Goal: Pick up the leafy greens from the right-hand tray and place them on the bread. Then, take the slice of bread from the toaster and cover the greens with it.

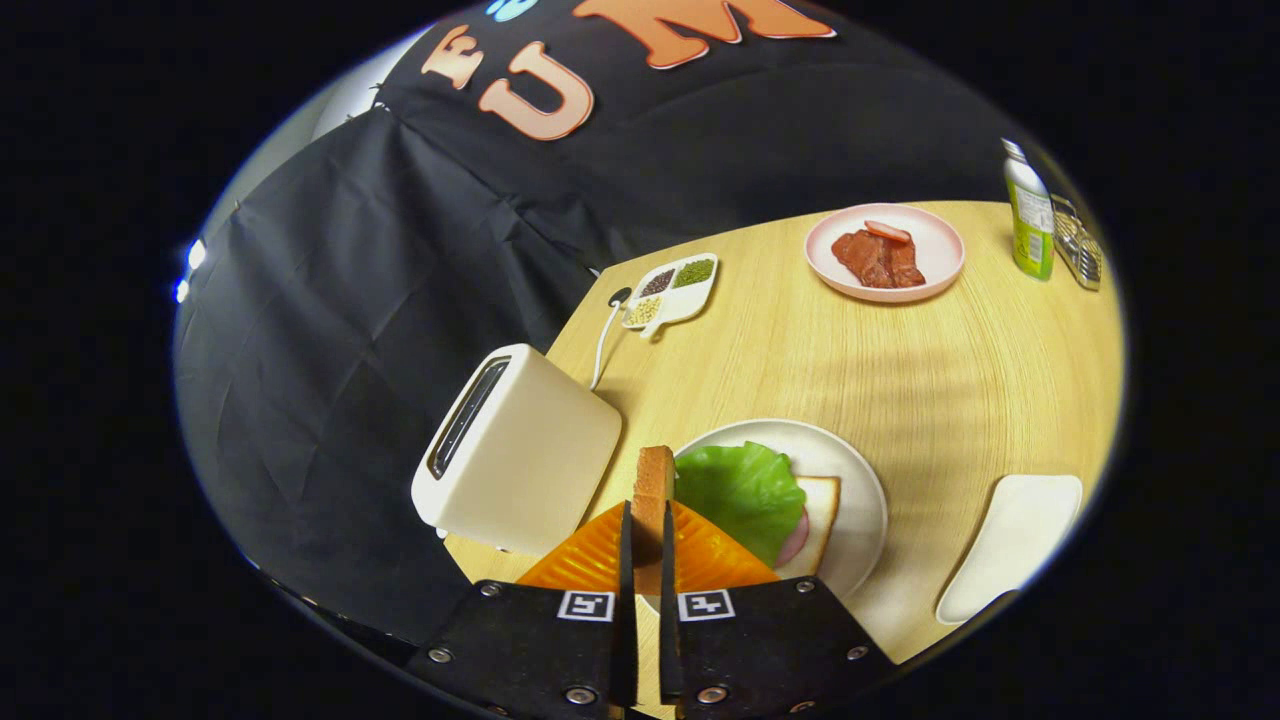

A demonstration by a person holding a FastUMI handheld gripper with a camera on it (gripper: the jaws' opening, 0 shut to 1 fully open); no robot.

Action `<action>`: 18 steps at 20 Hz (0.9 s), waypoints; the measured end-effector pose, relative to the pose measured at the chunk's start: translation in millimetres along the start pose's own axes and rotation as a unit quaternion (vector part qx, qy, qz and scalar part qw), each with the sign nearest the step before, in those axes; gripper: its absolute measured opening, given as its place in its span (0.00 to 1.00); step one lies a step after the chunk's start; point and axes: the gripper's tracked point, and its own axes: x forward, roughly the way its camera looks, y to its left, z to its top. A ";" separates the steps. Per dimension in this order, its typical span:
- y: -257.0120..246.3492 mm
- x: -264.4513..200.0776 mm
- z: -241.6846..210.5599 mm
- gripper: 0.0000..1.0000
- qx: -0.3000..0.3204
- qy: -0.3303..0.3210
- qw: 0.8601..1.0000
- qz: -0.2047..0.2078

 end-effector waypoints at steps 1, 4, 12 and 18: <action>-4.8 -0.7 1.3 0.09 0.004 -0.003 1.000 -0.002; -13.8 -6.9 -3.1 0.09 0.010 -0.004 1.000 -0.006; -57.0 -1.9 -14.8 0.09 0.044 0.002 0.999 -0.027; -71.3 -2.6 -16.9 0.16 0.016 -0.004 0.998 -0.054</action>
